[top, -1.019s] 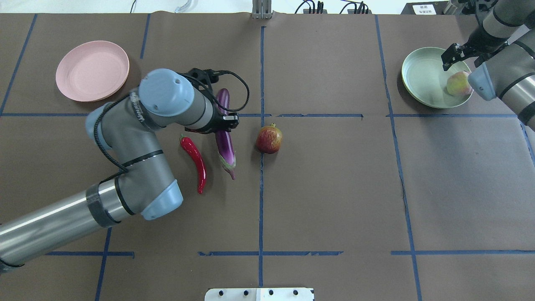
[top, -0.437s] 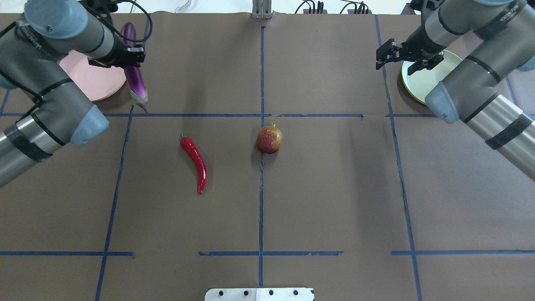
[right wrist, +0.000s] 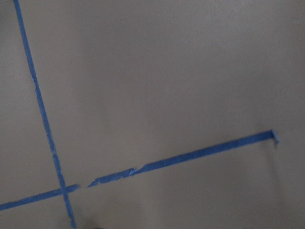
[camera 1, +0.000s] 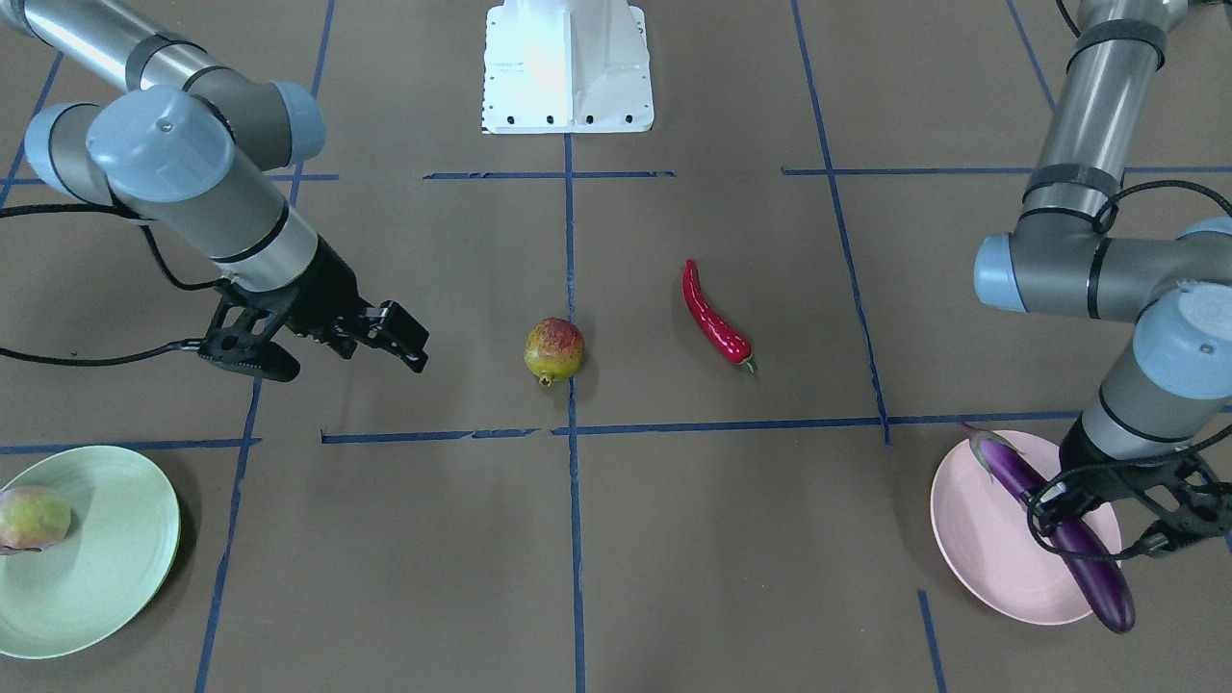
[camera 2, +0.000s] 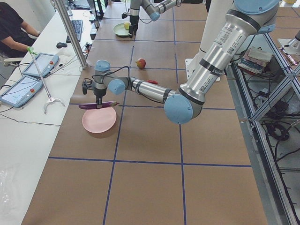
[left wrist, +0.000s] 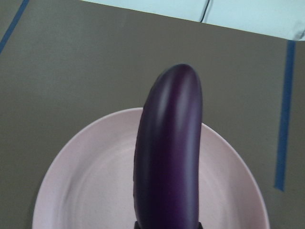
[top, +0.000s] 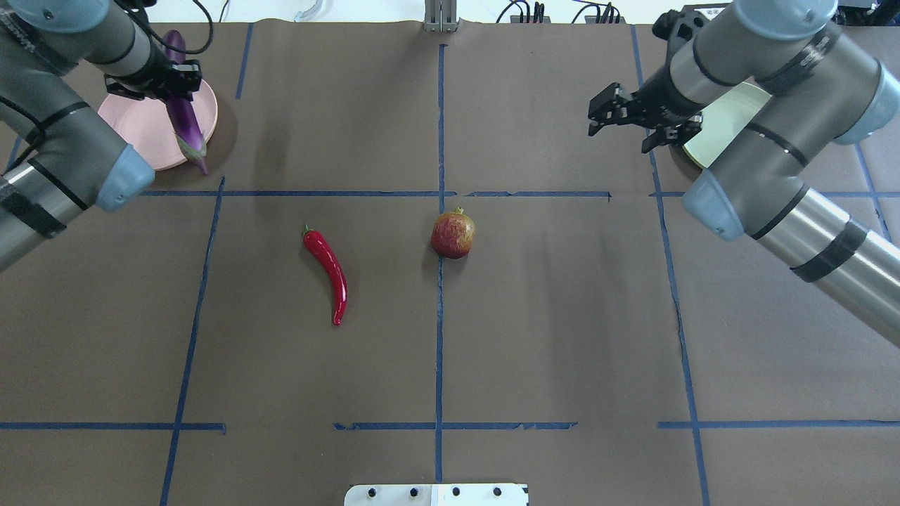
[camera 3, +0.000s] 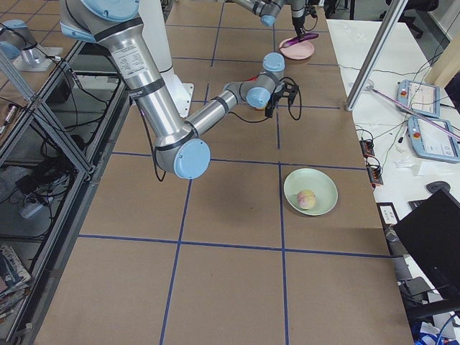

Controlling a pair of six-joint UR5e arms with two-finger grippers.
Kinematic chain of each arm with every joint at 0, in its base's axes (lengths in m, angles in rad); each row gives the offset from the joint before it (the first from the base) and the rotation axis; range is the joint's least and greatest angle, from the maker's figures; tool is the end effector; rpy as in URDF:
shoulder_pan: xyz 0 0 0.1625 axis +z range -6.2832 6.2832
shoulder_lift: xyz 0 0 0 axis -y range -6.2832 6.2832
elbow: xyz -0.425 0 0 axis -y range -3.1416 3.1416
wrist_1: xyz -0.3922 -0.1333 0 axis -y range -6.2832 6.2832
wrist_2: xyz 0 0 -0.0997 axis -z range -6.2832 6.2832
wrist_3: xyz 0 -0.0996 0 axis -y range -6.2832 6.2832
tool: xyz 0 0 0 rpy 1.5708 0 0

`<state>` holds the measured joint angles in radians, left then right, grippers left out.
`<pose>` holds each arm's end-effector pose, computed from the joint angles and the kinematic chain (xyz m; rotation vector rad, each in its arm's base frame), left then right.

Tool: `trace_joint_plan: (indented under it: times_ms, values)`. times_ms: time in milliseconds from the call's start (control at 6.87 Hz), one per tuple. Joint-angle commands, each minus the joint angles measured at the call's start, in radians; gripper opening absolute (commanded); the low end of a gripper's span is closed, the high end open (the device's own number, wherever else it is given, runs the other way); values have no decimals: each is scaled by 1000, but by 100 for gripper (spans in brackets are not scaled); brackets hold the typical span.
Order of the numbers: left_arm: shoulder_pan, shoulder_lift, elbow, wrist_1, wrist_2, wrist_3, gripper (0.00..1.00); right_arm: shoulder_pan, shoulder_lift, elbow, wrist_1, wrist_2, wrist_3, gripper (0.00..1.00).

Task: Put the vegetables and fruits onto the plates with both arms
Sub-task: 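Carry eggplant to pink plate with left gripper while right releases peach, then lower eggplant into pink plate with left gripper while right grasps pomegranate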

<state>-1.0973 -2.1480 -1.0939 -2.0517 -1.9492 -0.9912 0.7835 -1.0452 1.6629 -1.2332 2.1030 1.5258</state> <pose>0.2590 -0.7171 0.5020 0.1823 0.6613 -0.3875 -0.4096 -0.5249 0.2711 -0.0745 -1.0560 0.4150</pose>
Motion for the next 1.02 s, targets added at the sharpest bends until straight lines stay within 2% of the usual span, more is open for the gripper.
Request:
trace_joint_plan:
  times_ms: [0, 146, 291, 437, 582, 873]
  values:
    - [-12, -4, 77, -74, -2, 9, 99, -154, 74, 11, -17, -160, 184, 100]
    - [-18, 3, 77, -126, -2, -4, 100, -183, 150, 2, -122, -188, 210, 100]
    - [-18, 5, 72, -158, -4, -35, 100, -213, 212, -61, -162, -225, 206, 100]
    - [-18, 5, 69, -169, -4, -56, 100, -242, 253, -128, -160, -307, 192, 100]
    - [-19, 8, 49, -170, -4, -60, 100, -253, 295, -194, -166, -316, 191, 100]
    - [-16, 48, -23, -168, -5, -109, 100, -266, 298, -241, -173, -356, 145, 100]
